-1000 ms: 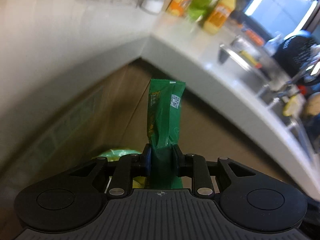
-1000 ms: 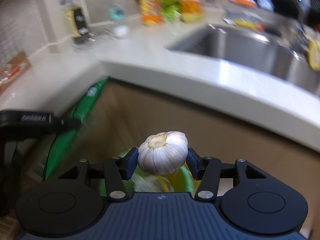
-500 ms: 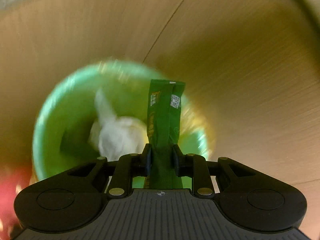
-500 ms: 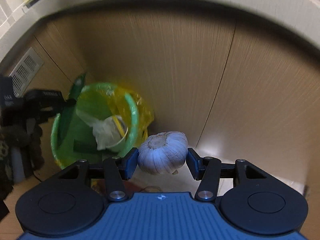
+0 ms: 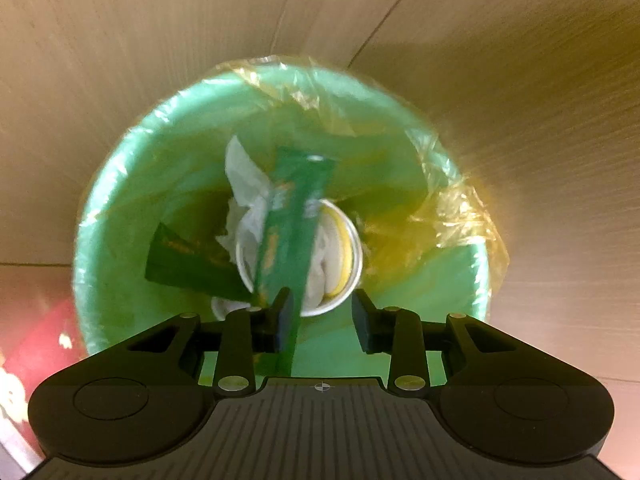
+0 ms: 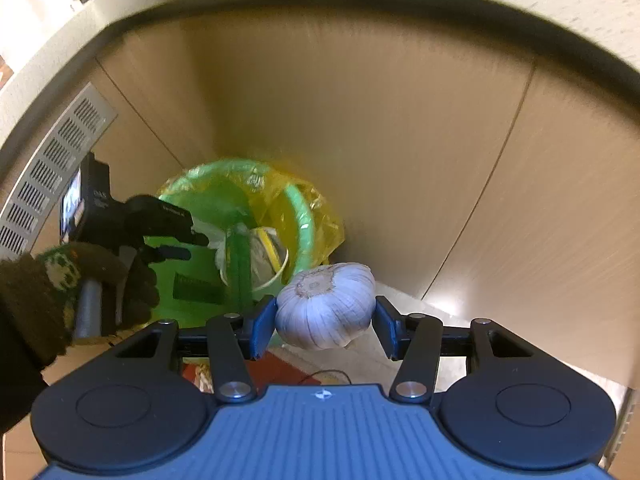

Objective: Collect trash

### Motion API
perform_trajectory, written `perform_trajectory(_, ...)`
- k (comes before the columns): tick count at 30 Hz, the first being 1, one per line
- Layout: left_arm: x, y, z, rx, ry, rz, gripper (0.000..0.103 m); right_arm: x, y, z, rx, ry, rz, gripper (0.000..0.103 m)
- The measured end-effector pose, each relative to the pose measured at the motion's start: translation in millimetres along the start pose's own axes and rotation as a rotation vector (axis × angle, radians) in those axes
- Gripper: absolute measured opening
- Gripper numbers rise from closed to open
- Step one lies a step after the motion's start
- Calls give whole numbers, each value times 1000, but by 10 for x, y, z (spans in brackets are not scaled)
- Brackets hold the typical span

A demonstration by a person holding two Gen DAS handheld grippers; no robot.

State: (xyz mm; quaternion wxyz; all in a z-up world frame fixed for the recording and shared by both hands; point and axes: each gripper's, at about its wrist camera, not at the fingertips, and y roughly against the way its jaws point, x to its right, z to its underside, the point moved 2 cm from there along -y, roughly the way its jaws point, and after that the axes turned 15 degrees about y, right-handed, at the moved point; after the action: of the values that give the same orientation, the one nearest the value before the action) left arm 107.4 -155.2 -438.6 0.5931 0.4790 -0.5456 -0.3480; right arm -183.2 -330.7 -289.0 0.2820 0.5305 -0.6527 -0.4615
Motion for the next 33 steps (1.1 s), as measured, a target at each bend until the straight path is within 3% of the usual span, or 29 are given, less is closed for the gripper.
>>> perform_trajectory(3,-108,279,6,28,11,54,36,-112,-70,-40,-19,23,-16,52)
perform_trajectory(11,-285,1097,172,123,-135,59,36,-634,-317,-493,-16,131,-67,52)
perform_trajectory(18,-484,1543,106,165,-121,128,36,-1100,-617,-1056,25,211,-87,52)
perform_trajectory(23,-691,1738,94,180,-101,165,36,-1191,-915,-1359,-19,137,-135,58)
perform_trajectory(29,-800,2059,183,230,-125,221,36,-1219,-816,-1462,25,120,-104,58)
perform_trajectory(33,-741,2639,258,339,-149,302,36,-1321,-505,-1490,82,145,-90,58)
